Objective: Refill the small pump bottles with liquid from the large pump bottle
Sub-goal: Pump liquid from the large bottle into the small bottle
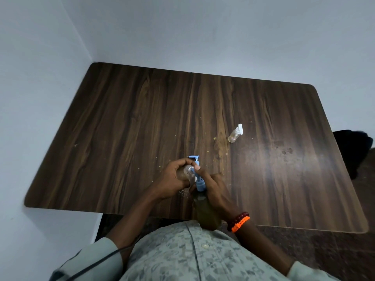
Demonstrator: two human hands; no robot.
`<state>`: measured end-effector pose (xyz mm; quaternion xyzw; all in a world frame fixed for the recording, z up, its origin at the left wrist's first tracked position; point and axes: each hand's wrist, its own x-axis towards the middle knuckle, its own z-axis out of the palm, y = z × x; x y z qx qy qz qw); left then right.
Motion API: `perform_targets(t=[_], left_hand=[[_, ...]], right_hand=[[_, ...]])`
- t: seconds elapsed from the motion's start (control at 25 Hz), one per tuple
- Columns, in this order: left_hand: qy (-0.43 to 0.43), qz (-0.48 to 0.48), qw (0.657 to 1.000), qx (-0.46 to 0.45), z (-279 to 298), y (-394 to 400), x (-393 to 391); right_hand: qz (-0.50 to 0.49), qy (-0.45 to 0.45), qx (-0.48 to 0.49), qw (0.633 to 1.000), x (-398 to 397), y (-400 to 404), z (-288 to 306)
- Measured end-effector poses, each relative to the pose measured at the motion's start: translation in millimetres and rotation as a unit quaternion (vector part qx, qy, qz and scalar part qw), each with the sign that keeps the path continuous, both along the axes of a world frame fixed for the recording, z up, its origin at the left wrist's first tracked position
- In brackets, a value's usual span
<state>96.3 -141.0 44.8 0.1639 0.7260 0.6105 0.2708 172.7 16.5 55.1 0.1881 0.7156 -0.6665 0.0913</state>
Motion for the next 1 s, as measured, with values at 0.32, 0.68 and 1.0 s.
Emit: perform_targets(t=[0.32,0.68,1.0], left_hand=[[0.002,-0.012,1.000,-0.016,-2.6,1.1,0.8],[-0.008,-0.030,1.000,-0.006,0.4,0.9,1.4],[-0.001,-0.023,1.000,-0.015,3.6,-0.9,-1.4]], right_hand=[[-0.006,-0.003,0.000,1.000,1.7,0.1,-0.3],[0.001,-0.007,-0.002,1.000,1.2,0.3,0.8],[0.004,-0.012,0.010,1.000,-0.7,0.9,1.4]])
